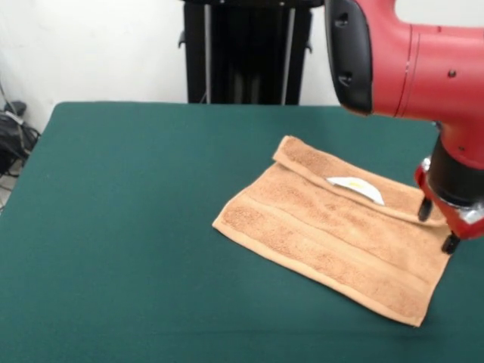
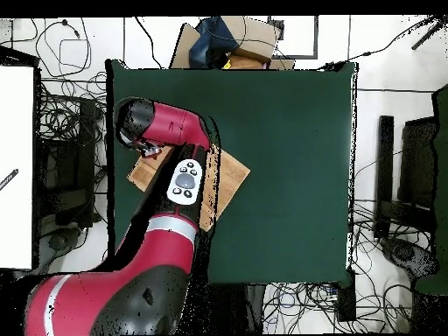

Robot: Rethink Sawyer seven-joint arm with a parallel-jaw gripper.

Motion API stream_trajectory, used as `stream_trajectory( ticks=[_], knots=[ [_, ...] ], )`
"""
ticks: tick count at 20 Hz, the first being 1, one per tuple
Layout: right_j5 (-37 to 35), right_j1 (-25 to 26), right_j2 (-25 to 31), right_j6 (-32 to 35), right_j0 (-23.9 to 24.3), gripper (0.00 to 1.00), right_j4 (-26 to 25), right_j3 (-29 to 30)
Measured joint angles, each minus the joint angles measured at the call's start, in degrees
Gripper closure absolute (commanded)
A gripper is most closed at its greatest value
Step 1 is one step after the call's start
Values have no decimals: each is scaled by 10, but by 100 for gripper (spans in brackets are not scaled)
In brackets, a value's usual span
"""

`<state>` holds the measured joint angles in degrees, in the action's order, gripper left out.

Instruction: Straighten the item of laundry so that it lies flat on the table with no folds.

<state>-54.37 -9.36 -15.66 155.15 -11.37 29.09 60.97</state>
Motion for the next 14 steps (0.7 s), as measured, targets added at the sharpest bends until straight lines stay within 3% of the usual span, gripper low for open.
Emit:
stream_trajectory(
  ticks=[14],
  knots=[
    [10, 19, 0, 2, -1, 0, 31, -20]
  ],
)
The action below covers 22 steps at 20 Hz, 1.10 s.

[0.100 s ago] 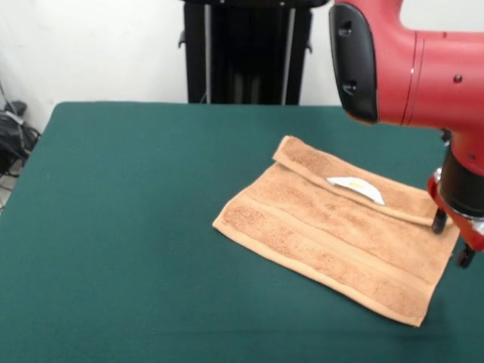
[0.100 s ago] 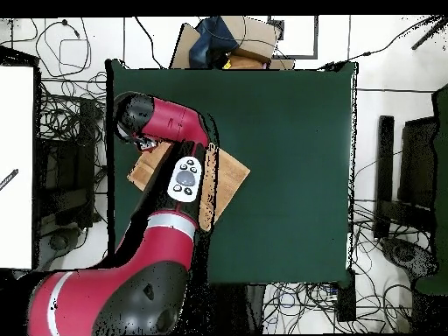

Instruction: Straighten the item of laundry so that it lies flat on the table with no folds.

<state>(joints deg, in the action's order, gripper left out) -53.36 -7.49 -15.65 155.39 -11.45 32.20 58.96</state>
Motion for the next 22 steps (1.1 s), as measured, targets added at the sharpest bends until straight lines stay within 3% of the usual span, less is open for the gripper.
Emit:
stream_trajectory(
  ticks=[8, 22],
  knots=[
    [0, -4, 0, 0, -8, 0, 1, 18],
    [25, -77, 0, 0, -61, 0, 12, 107]
  ],
)
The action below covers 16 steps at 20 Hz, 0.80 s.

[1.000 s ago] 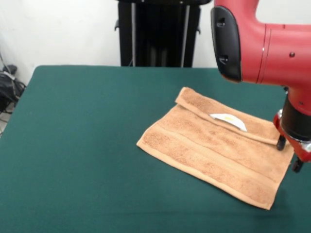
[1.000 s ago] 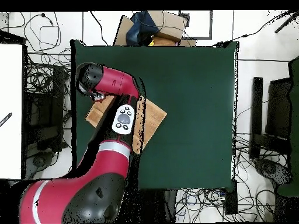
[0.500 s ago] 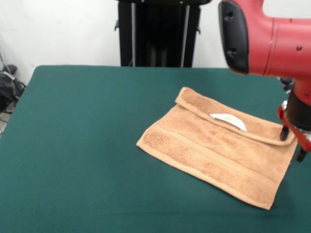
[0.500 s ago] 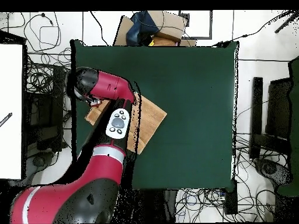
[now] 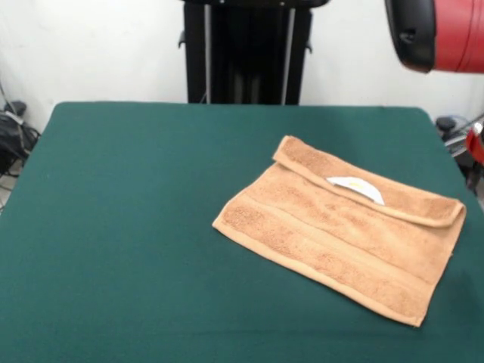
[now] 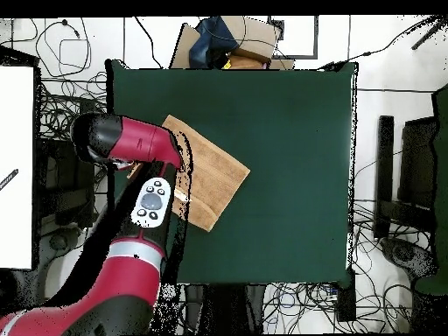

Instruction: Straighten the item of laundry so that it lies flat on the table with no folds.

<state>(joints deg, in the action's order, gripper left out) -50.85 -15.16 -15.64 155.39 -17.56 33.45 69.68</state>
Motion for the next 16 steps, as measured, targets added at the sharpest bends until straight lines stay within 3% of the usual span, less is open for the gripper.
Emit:
stream_trajectory(
  ticks=[12, 16],
  knots=[
    [136, -5, 0, 0, 1, 0, 13, 64],
    [151, -4, 0, 0, 8, 0, 13, 80]
  ],
)
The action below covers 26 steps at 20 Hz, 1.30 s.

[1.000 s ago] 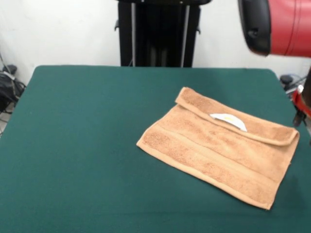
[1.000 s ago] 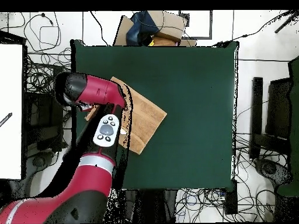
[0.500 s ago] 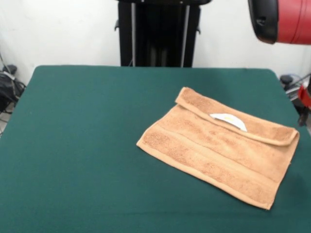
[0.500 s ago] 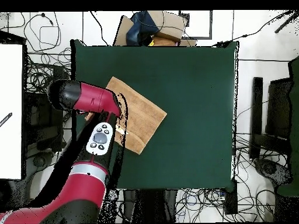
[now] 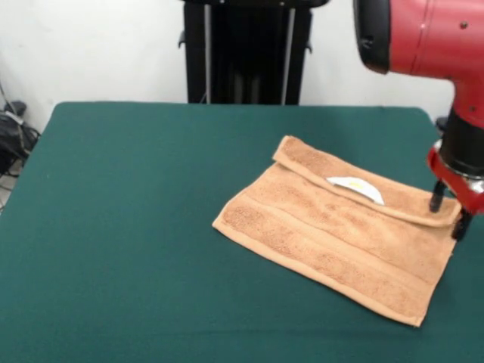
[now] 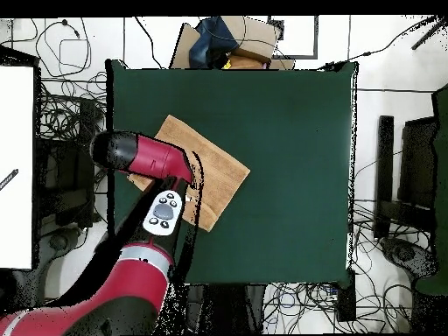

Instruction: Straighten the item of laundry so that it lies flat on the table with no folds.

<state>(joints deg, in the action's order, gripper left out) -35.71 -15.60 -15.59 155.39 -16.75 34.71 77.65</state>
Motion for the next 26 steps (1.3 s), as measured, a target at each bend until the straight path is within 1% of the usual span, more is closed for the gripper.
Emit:
stream_trajectory(
  ticks=[6, 16, 22, 26],
  knots=[
    [0, 10, 0, 0, 1, 0, 0, 0],
    [0, 59, 0, 0, -23, 0, 0, -31],
    [0, 56, 0, 0, -22, 0, 0, -30],
    [4, 36, 8, 0, -11, 0, 4, -5]
  ],
)
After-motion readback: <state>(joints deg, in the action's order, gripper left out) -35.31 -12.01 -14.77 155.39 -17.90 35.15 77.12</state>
